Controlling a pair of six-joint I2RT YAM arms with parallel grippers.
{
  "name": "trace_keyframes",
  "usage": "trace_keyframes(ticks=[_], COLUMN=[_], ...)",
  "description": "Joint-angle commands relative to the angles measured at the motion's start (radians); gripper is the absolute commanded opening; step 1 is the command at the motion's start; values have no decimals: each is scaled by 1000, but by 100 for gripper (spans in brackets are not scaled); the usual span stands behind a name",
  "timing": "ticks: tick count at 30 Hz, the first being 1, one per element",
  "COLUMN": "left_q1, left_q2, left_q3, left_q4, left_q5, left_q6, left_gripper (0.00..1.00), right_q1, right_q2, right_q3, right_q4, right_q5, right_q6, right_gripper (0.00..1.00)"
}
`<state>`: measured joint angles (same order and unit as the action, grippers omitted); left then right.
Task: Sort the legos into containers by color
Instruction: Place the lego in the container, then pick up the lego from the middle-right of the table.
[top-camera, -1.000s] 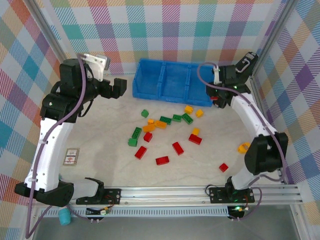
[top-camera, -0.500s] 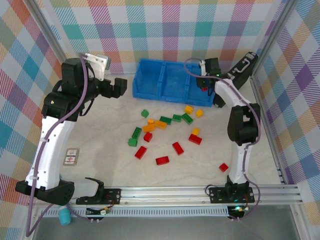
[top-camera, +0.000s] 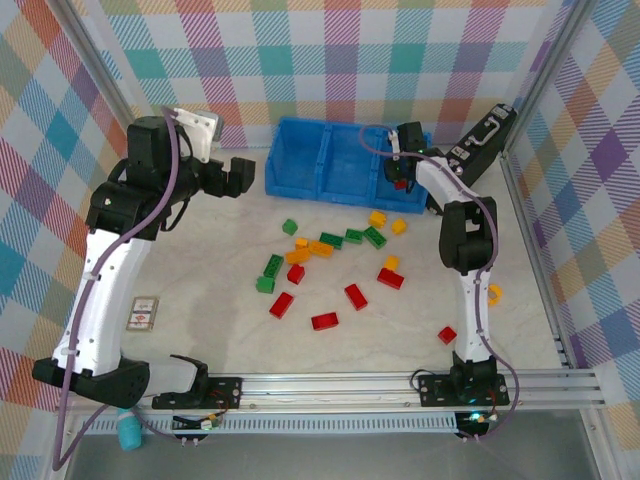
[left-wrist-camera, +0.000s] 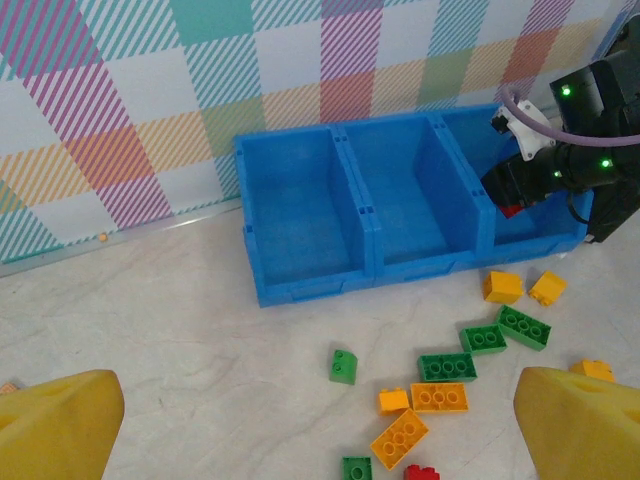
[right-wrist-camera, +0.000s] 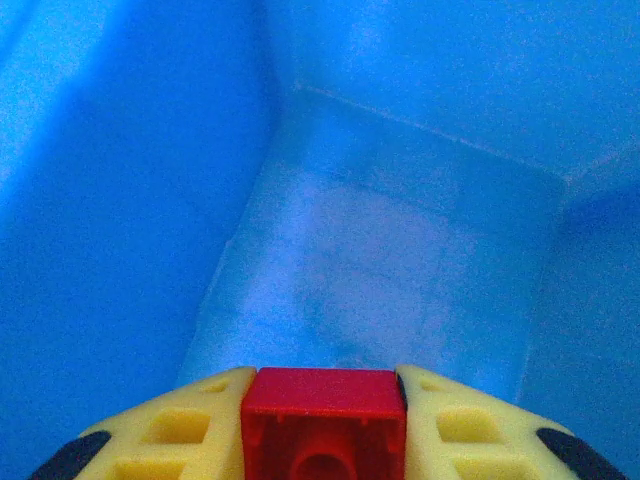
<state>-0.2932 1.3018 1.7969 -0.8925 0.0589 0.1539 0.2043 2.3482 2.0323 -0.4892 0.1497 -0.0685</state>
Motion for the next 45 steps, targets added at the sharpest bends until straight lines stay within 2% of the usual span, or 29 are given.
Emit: trace_keyframes(ticks=[1,9,16,23,27,31,36,45], left_q1=[-7,-8,-7,-7,-7,-7,-7,-7], left_q2=[2,-21,-43,-113,-134,-158,-182,-205], left_q3=[15,5,-17,-81,-101,-137,-168,-205], left_q4=[-16,10,54,114,133,161,186,207], left_q5=[-8,-29,-19,-119,-130,-185,-202,-211], left_q6=[-1,13,31,46,50,45,47,47], left_gripper=[100,100,100,100,100,100,100,100], right_q1=[5,9,36,75,87,88,88,78], right_q2=[6,-51,-185,-328,-437,-508,-524,-477], right_q3=[19,11,-100,-302,-481,-599,-666,-684], right_q4=[-15,-53,-62,-34,14,25,17,6], right_q5=[9,-23,-35,-33,-19,35,31,50], right_q6=[-14,33,72,174,297,412,530,598], right_gripper=[37,51,52,52,52,51,51,61])
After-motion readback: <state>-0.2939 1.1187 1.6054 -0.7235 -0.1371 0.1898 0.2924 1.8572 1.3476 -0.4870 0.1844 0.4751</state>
